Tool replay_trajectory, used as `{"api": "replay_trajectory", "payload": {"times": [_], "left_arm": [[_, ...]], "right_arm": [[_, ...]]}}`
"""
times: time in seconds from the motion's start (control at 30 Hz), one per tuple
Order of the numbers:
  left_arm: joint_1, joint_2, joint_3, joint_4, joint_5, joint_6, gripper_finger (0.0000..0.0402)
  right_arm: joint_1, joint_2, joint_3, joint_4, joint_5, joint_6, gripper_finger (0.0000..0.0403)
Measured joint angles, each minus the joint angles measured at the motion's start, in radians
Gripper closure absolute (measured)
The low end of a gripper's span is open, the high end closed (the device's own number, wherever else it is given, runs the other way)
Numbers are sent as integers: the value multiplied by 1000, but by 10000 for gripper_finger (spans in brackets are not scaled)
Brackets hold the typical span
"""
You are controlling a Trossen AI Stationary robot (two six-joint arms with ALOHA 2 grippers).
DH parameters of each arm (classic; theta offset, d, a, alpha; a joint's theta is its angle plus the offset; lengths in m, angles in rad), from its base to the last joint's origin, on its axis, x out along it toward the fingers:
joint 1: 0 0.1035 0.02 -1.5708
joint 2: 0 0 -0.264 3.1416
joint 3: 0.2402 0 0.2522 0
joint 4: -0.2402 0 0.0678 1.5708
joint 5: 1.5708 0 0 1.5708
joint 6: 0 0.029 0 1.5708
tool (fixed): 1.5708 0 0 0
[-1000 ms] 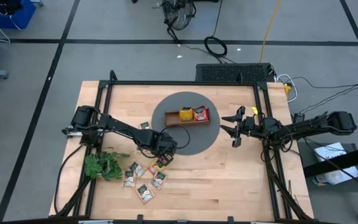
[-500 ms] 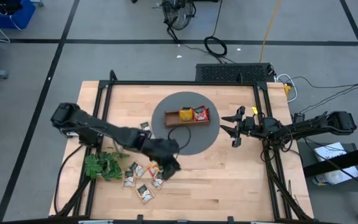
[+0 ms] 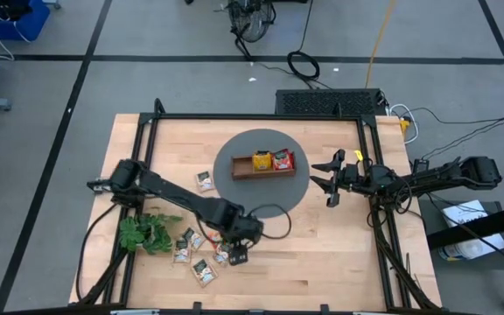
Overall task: Pick & Place Tea
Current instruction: Put the yellow tea bag into the middle section of the wooden organizer
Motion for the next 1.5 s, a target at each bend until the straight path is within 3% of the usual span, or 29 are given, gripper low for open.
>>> {"api": "replay_trajectory", "payload": {"times": [0.17, 0.4, 0.73, 1.0, 1.17, 1.4, 1.5], "left_arm": [[-15, 62, 37, -150, 11, -12, 62], [0, 60, 6, -360, -100, -186, 51], [2, 59, -92, -331, -121, -280, 50], [-6, 59, -104, -145, 1, -243, 50], [-22, 59, -104, -139, 17, -234, 50], [-68, 59, -107, -126, -117, -94, 50], [-76, 58, -132, -74, -123, -52, 50]], "right_arm": [[0, 1, 0, 0, 0, 0, 248], [0, 1, 0, 1, 0, 0, 248], [0, 1, 0, 0, 0, 0, 248], [0, 1, 0, 0, 0, 0, 248], [0, 1, 0, 0, 0, 0, 248], [0, 1, 0, 0, 0, 0, 248], [0, 1, 0, 0, 0, 0, 248]]}}
